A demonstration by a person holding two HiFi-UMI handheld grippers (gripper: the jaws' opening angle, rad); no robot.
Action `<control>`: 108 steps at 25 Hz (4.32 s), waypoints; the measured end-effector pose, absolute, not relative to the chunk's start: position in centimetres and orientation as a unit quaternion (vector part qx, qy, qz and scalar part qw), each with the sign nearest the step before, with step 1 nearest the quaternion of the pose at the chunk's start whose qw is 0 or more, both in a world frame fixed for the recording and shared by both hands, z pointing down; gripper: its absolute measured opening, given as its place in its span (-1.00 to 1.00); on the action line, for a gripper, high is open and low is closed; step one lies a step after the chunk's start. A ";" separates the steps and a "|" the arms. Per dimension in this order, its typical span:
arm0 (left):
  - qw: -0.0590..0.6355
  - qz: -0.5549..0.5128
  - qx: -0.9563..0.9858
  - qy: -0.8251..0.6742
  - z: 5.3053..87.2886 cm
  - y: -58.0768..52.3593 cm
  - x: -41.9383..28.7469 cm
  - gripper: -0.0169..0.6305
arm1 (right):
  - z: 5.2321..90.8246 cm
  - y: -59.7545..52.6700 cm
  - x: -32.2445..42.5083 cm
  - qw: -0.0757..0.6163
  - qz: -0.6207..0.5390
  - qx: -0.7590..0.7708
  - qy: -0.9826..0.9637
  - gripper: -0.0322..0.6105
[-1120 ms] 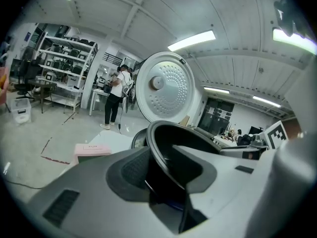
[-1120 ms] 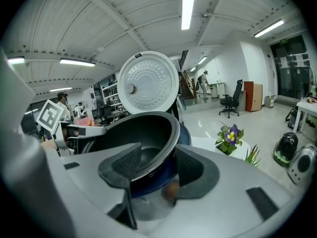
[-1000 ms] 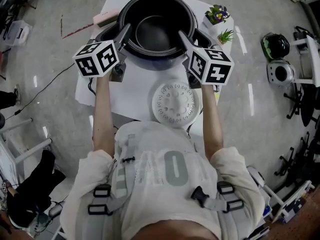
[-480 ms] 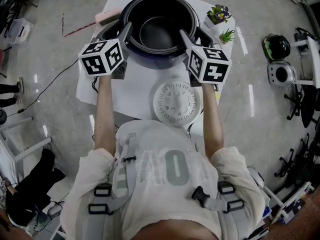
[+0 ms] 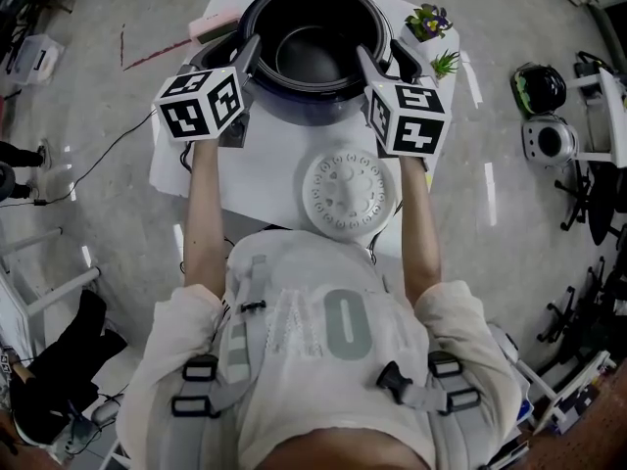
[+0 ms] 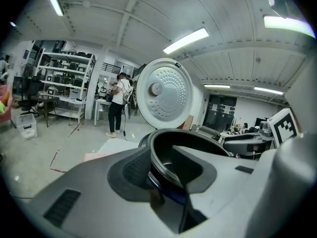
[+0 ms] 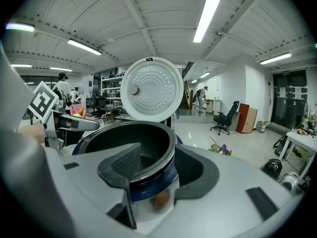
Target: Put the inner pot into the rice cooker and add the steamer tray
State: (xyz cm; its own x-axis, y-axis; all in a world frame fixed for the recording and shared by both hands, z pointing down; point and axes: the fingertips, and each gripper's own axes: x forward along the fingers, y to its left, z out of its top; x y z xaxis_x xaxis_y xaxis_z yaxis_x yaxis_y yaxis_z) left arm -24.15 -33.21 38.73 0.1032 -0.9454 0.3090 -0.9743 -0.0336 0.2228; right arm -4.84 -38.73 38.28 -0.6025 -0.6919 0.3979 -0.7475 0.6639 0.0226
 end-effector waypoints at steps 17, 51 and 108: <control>0.091 0.011 0.743 -0.663 33.0 -24.6 -19.5 -0.53 | 35.2 -28.5 0.0 0.162 0.034 0.434 -0.886 -0.21; 0.305 0.231 0.770 -0.510 57.6 -17.1 -5.2 -0.54 | 58.9 -13.8 14.3 0.273 0.282 0.540 -0.745 -0.22; 0.061 0.077 0.743 -0.662 27.9 -28.6 -10.7 -0.69 | 30.5 -31.8 7.7 0.124 0.014 0.444 -0.887 -0.36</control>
